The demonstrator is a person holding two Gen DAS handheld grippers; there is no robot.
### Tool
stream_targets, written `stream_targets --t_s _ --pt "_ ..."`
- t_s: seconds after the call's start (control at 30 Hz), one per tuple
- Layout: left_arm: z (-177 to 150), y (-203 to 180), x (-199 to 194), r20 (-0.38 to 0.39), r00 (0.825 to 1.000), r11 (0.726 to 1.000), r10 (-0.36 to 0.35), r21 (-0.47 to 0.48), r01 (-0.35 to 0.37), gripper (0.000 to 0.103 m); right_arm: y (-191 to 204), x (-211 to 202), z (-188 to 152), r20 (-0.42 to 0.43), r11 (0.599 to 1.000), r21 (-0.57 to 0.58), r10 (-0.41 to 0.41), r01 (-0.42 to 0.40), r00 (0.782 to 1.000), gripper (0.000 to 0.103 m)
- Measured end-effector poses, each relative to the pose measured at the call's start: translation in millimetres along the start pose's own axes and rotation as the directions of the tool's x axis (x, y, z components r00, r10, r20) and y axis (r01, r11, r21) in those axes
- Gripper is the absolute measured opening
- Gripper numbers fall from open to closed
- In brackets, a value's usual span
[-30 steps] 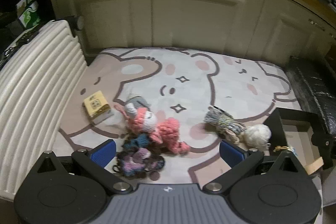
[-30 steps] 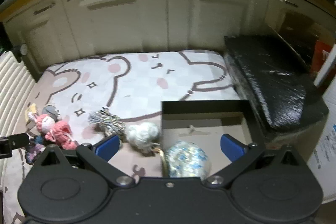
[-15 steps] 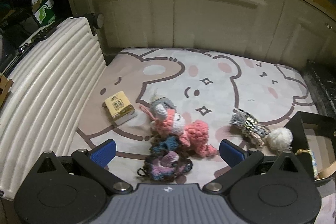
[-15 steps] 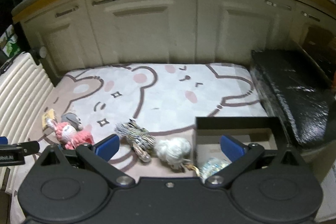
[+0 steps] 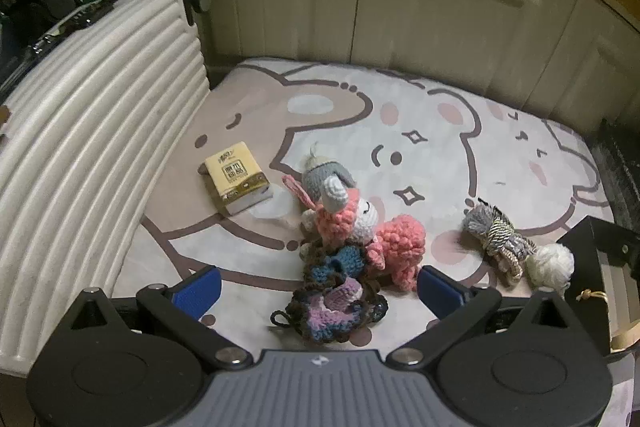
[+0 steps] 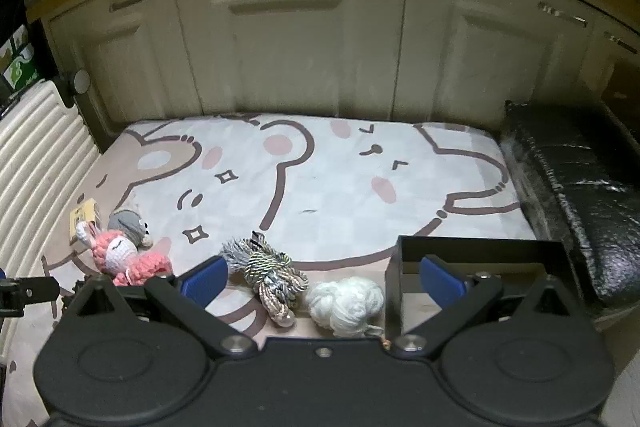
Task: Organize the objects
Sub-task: 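Grasp the crocheted doll with the left tool while the right tool grasps the rope toy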
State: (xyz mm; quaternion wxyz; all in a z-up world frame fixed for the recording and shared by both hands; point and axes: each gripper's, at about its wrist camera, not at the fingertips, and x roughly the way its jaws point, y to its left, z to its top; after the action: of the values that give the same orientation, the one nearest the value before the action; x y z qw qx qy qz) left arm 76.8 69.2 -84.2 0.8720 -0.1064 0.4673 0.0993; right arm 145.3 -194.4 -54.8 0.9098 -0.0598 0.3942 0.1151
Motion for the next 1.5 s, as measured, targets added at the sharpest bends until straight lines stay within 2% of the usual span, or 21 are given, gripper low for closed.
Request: stream_targets --t_s 0.27,0.4,0.53,0.63,0.9,1.03,1.17,1.4,1.5 --pt "1.9 3.4 21.2 -0.045 0.998 1.000 -0.031 -0.003 0.031 0.092 7.8 25.7 0.2 -0.013 0.999 -0.030 0.038 -0.038 0.999 0.103" --pt "1.5 4.1 33.4 -0.081 0.996 0.999 -0.034 0.004 0.034 0.092 12.8 37.0 3.5 -0.023 0.999 -0.038 0.026 -0.027 0.999 0.103" --pt "0.0 6.6 44.5 -0.111 0.993 0.999 -0.028 0.017 0.030 0.092 17.9 49.4 5.7 -0.037 0.998 -0.027 0.051 -0.052 0.998 0.102" --pt "-1.6 7.7 51.6 -0.133 0.991 0.999 -0.033 0.019 0.036 0.091 25.8 60.4 4.5 -0.056 0.996 -0.053 0.063 -0.066 0.996 0.097" --pt "-3.4 5.7 71.2 -0.187 0.980 0.997 -0.067 0.012 0.071 0.091 39.3 87.7 -0.1 -0.103 0.987 -0.109 0.108 -0.119 0.989 0.095" --pt "-2.8 4.3 85.1 -0.212 0.975 0.998 -0.064 0.014 0.069 0.090 44.3 103.1 -4.0 -0.129 0.982 -0.145 0.104 -0.123 0.986 0.094" --pt "-1.5 5.0 98.8 -0.240 0.968 0.997 -0.069 0.000 0.072 0.088 45.1 117.3 -7.2 -0.154 0.978 -0.137 0.137 -0.158 0.979 0.093" --pt "-0.6 5.8 114.5 -0.270 0.959 0.997 -0.082 -0.014 0.081 0.082 45.4 139.2 -9.8 -0.191 0.980 -0.108 0.146 -0.169 0.971 0.084" --pt "-1.9 3.9 119.8 -0.289 0.954 0.997 -0.081 -0.012 0.081 0.079 46.3 143.1 -10.6 -0.199 0.979 -0.112 0.146 -0.170 0.969 0.083"
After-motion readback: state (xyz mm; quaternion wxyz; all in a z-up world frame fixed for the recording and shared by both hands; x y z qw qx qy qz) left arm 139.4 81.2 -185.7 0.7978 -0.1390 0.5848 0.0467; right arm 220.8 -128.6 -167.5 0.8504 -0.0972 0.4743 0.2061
